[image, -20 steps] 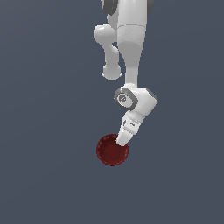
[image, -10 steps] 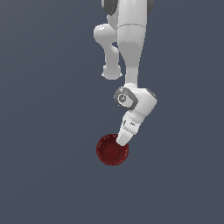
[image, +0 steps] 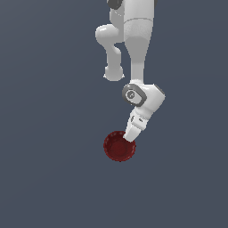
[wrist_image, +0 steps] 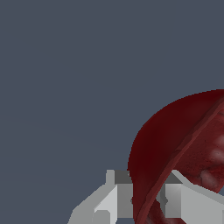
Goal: Pick up the object and move it to a goal position.
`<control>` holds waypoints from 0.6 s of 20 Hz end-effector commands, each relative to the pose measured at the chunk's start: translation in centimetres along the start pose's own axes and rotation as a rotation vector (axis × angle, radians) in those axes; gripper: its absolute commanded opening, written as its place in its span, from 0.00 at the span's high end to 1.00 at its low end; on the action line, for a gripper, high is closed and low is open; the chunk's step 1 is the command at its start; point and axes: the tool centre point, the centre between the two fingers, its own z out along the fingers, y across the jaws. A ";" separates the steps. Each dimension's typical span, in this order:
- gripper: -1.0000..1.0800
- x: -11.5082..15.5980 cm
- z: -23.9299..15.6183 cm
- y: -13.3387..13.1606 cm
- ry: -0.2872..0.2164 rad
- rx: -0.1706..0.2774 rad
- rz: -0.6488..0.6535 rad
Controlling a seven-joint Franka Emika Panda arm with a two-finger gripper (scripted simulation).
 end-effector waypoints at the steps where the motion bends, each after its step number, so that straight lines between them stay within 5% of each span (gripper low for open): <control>1: 1.00 0.5 -1.6 -1.1 0.002 -0.003 0.001; 12: 1.00 3.7 -11.6 -9.5 0.000 -0.005 -0.002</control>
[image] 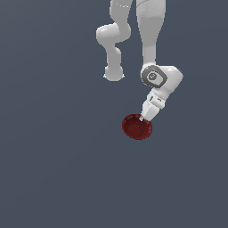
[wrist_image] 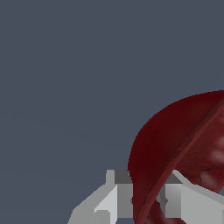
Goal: Pick up the object and move it to a goal position.
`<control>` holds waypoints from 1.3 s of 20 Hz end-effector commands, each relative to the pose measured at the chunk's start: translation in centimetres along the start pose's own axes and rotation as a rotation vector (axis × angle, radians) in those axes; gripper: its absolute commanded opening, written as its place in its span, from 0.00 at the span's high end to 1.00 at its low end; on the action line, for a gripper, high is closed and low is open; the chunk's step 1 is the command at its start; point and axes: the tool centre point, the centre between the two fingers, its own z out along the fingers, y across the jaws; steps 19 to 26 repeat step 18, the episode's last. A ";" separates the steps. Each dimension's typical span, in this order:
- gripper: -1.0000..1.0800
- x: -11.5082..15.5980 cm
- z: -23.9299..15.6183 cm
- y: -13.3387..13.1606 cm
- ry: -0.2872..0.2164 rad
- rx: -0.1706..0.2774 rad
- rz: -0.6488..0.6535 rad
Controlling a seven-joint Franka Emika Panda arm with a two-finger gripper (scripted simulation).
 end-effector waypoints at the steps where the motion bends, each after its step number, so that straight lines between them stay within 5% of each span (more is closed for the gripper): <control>1: 1.00 0.7 -2.4 -1.9 0.000 -0.002 0.001; 12: 1.00 3.6 -10.4 -8.2 0.000 0.001 0.001; 26: 1.00 4.2 -11.5 -9.0 0.001 0.002 0.003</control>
